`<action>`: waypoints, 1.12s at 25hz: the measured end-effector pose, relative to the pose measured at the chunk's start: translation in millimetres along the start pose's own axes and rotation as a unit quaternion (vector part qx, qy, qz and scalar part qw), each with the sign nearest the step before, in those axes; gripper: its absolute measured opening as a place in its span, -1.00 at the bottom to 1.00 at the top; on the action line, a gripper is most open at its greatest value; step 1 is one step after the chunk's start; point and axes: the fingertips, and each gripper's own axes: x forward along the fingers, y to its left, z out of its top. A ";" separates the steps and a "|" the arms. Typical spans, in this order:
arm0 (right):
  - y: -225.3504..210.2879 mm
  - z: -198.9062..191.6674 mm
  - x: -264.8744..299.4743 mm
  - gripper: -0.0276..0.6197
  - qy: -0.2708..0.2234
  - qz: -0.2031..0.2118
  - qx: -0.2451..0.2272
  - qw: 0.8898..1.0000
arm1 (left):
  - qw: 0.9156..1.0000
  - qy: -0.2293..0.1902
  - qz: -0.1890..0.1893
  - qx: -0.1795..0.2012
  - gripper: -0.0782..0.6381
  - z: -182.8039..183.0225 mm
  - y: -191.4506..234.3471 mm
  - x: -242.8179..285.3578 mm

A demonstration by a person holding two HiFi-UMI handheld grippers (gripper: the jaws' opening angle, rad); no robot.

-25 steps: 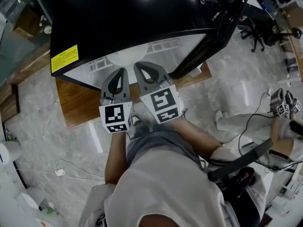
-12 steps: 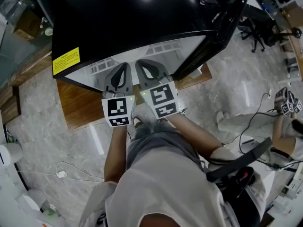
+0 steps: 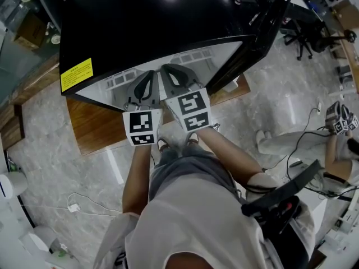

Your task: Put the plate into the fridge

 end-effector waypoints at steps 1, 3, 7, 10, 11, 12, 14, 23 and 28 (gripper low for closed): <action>0.5 0.3 0.0 -0.85 -0.001 0.000 0.000 1.000 | 1.000 0.000 0.000 -0.002 -0.73 0.5 0.7 -0.5; 1.3 1.4 -0.4 -0.85 -0.002 -0.001 0.003 1.000 | 1.000 0.000 0.000 -0.004 -0.73 1.2 1.0 -1.1; 3.4 1.1 -5.5 -0.85 -0.002 0.000 0.007 1.000 | 1.000 -0.001 0.000 -0.010 -0.73 2.9 -2.3 -4.8; 8.9 5.0 -13.0 -0.85 -0.008 0.004 0.019 1.000 | 1.000 -0.005 -0.002 -0.019 -0.73 5.8 -6.8 -12.2; 10.7 6.0 -15.5 -0.85 -0.009 0.004 0.023 1.000 | 1.000 -0.007 -0.002 -0.023 -0.73 6.8 -8.1 -15.2; 12.0 6.2 -17.8 -0.85 -0.010 0.005 0.026 1.000 | 1.000 -0.008 -0.002 -0.027 -0.73 7.4 -9.3 -18.3; 13.1 4.1 -22.5 -0.85 -0.010 0.005 0.029 1.000 | 0.999 -0.012 -0.001 -0.035 -0.73 7.8 -11.0 -25.2; 12.2 5.2 -48.5 -0.86 -0.028 -0.007 0.037 0.999 | 0.997 -0.027 0.008 -0.067 -0.73 13.7 -15.7 -47.8; 15.5 12.3 -63.1 -0.86 -0.036 -0.003 0.038 0.999 | 0.997 -0.020 0.013 -0.075 -0.73 16.8 -18.2 -55.7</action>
